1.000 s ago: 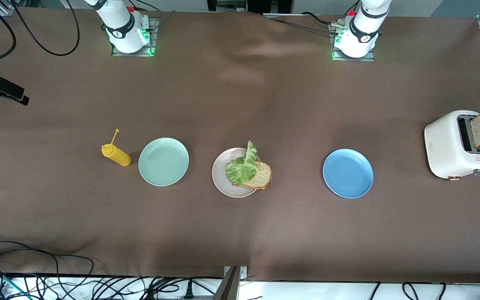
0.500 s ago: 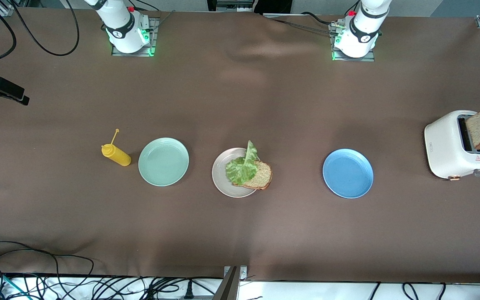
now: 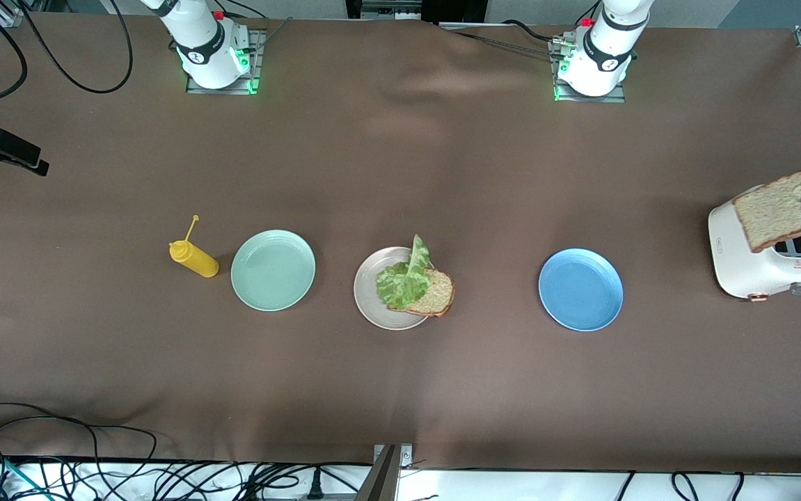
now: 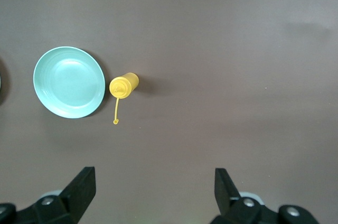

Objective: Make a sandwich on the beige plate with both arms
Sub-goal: 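Lift the bread slice out and carry it toward the beige plate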

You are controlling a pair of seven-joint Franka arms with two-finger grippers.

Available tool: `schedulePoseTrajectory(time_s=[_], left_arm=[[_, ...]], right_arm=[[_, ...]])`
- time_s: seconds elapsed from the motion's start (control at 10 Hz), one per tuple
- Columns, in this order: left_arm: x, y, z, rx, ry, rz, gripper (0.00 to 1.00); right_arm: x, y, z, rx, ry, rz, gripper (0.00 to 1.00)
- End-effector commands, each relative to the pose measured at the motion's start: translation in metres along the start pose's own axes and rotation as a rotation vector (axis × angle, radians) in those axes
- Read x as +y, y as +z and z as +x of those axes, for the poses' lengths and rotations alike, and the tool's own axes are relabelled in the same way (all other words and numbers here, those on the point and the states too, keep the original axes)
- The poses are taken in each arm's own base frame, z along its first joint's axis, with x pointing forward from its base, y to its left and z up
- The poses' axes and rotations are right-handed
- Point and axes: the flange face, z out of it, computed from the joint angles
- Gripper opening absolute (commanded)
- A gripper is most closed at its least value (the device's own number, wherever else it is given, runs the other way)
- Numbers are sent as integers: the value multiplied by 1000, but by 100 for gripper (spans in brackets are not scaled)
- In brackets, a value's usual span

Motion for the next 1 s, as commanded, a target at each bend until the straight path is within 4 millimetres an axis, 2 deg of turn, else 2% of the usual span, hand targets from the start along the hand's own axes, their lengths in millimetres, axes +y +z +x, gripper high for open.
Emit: schedulePoseTrajectory(time_s=[0.0, 0.3, 0.5, 0.7, 0.8, 0.9], left_arm=[[49, 20, 9, -54, -121, -145, 0], [97, 64, 30, -115, -145, -243, 0], [148, 108, 48, -134, -181, -233, 0], [208, 155, 60, -153, -217, -216, 0], [230, 176, 67, -153, -239, -214, 0], [257, 192, 67, -159, -230, -226, 0]], right_arm=[[0, -4, -2, 7, 17, 15, 100], [0, -5, -2, 12, 18, 16, 100], [1, -5, -2, 10, 20, 16, 100], [2, -5, -2, 13, 24, 16, 100], [3, -6, -3, 15, 23, 14, 100], [3, -6, -3, 15, 23, 14, 100]])
